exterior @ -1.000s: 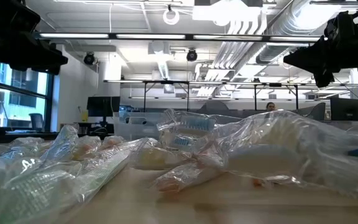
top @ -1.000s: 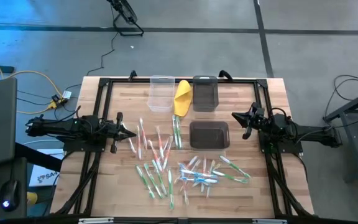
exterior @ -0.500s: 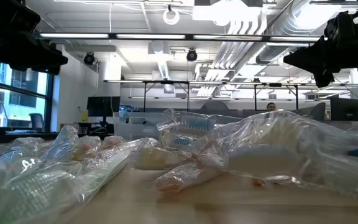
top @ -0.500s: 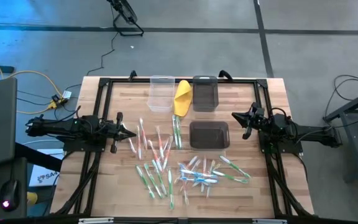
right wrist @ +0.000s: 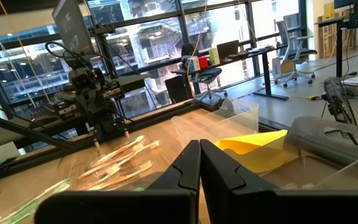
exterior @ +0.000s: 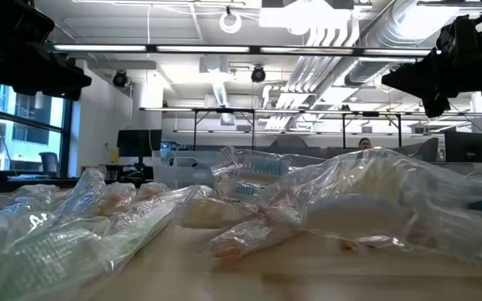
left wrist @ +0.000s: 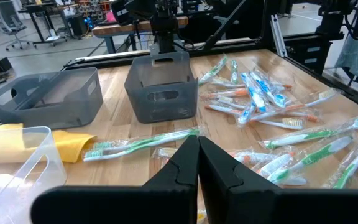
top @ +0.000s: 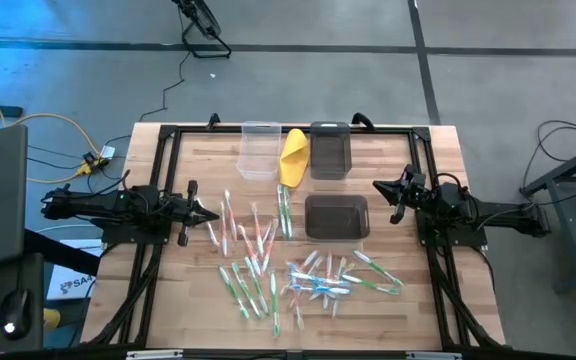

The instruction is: Pick & Place Toothbrushes

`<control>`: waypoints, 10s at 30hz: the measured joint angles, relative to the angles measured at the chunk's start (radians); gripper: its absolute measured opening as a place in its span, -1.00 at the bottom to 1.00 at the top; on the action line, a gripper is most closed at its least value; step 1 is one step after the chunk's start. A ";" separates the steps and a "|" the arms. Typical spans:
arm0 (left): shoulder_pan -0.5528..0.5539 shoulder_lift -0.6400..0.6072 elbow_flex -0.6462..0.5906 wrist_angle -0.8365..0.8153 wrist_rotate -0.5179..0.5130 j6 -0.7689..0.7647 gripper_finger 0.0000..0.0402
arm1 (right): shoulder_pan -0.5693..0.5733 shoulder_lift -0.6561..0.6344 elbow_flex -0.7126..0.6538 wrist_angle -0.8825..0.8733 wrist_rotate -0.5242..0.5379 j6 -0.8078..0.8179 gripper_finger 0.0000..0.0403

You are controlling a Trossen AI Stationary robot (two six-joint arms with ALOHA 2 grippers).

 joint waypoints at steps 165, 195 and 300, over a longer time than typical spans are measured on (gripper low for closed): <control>0.000 0.293 0.175 0.228 -0.313 -0.519 -1.00 | 0.000 0.005 0.000 0.004 0.057 -0.149 -0.99; 0.000 1.353 0.935 -0.562 -0.311 -1.315 -1.00 | 0.000 0.005 0.000 -0.001 0.056 -0.149 -0.99; 0.007 1.741 0.926 -0.347 -0.341 -1.492 -0.89 | 0.000 0.032 0.000 -0.002 0.056 -0.158 -0.99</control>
